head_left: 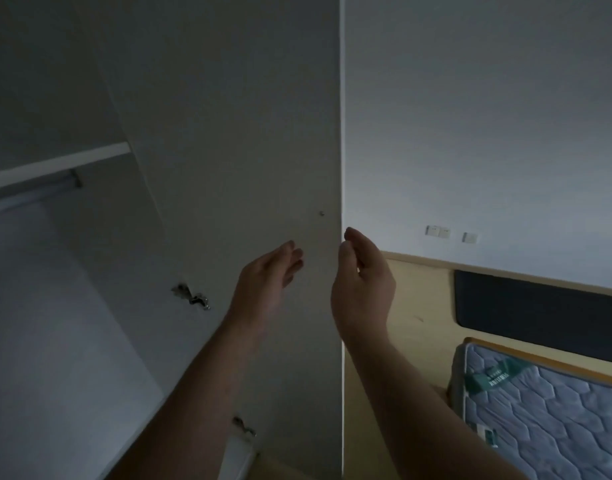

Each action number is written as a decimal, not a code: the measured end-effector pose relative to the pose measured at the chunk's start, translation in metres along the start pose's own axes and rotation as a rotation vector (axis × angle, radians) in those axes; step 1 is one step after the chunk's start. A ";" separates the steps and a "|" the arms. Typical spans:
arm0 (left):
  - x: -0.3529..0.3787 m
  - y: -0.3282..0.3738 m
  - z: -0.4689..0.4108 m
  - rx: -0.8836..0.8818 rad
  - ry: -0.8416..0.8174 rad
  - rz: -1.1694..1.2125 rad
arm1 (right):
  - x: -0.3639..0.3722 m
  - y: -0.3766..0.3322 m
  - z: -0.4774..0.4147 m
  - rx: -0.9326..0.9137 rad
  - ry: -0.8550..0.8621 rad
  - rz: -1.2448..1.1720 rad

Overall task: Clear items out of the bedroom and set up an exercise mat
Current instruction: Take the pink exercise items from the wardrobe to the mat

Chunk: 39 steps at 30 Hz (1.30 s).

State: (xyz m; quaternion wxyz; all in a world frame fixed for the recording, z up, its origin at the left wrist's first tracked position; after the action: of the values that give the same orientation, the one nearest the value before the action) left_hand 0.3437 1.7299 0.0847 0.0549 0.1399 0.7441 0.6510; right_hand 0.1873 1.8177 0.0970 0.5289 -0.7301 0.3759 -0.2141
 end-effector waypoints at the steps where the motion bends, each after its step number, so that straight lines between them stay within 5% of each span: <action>1: -0.017 -0.002 0.007 0.023 0.068 -0.027 | 0.003 -0.006 0.009 -0.034 -0.015 -0.021; 10: -0.196 -0.027 0.120 0.057 0.587 -0.356 | 0.119 0.008 0.095 -0.026 -0.510 0.046; 21: -0.336 -0.033 0.257 -0.026 0.969 -0.371 | 0.238 -0.008 0.256 -0.057 -1.061 0.168; 39: -0.457 -0.113 0.283 -0.313 1.140 -0.397 | 0.353 0.053 0.335 0.131 -1.244 0.176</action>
State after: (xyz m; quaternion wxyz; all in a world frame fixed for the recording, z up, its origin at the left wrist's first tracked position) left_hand 0.8391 1.8590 -0.1136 -0.2110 -0.3804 0.5640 0.7019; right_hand 0.6286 1.7404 -0.0995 0.7079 -0.6503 0.0426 0.2722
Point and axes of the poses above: each hand's wrist, its own z-axis away from the middle knuckle, its own x-axis out of the palm, y = z × x, the point moved 10 cm from there along -z, towards the middle knuckle, and after that the axes turned 4 degrees about z, right-handed, at the moved point
